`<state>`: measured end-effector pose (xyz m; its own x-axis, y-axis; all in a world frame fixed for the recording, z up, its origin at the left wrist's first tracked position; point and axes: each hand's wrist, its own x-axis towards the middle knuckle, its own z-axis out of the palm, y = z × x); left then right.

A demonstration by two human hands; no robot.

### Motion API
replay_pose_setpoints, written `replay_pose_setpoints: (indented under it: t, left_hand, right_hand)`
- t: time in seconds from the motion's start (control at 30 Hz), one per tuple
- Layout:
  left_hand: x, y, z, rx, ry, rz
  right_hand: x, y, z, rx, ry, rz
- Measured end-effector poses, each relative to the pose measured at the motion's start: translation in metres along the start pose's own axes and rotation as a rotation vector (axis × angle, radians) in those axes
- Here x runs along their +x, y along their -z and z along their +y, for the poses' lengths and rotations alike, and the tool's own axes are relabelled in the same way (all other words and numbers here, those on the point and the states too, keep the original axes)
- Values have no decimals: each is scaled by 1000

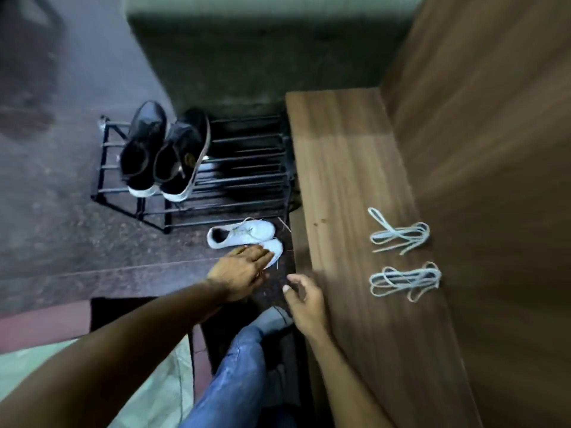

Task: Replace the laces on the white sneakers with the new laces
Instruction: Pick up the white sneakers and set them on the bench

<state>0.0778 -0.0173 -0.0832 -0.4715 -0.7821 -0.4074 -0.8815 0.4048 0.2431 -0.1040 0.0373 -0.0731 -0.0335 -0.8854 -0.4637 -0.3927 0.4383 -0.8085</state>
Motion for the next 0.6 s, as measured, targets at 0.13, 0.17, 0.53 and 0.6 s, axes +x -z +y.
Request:
replay_pose_setpoints:
  t: [0.13,0.17,0.53,0.6]
  left_hand:
    - [15,-48,-67,-36,266,-124]
    - [24,-63,-82,-71,337,-159]
    - [125,-197,-185,-20,458,-342]
    - [135,-220,-209,57,409,-354]
  right_hand:
    - [52,-67,32,-76,57,-164]
    - [67,-84,39,-70,47,-204]
    - [211,-242,173,-266,-125,-503]
    - [227,-258,167,-345,-114,-537]
